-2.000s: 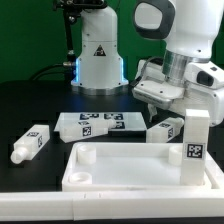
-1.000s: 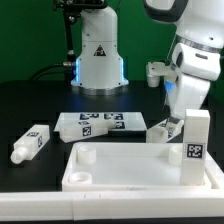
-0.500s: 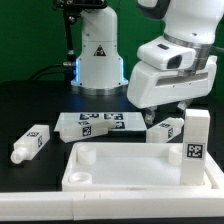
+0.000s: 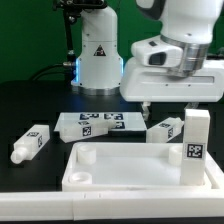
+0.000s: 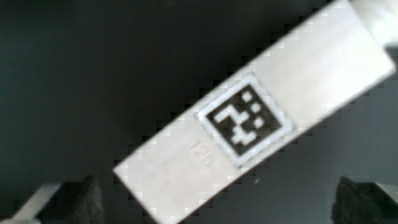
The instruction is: Assemble desk
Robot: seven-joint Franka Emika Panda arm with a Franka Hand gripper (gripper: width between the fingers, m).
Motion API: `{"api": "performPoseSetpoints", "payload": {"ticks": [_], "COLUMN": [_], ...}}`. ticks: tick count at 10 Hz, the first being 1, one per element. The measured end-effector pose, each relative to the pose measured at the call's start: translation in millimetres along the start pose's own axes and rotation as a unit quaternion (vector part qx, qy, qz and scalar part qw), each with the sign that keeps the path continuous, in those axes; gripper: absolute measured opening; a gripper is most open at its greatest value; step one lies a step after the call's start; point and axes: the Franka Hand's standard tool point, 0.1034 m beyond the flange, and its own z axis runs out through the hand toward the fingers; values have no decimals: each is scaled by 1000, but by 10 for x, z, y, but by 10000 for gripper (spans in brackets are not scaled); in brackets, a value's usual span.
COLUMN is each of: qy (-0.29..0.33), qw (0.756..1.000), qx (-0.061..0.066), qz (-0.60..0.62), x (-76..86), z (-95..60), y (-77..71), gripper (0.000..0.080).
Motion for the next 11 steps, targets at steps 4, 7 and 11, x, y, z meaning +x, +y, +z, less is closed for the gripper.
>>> {"api": "performPoseSetpoints", "payload": {"ticks": [4, 7, 11], "qy": [-44, -51, -126], "qw": [952, 944, 908], "qx": [61, 62, 173], "qz": [298, 319, 359], "x": [28, 32, 138], "z": [40, 46, 17], "y": [-9, -11, 296], "gripper": [649, 649, 649]}}
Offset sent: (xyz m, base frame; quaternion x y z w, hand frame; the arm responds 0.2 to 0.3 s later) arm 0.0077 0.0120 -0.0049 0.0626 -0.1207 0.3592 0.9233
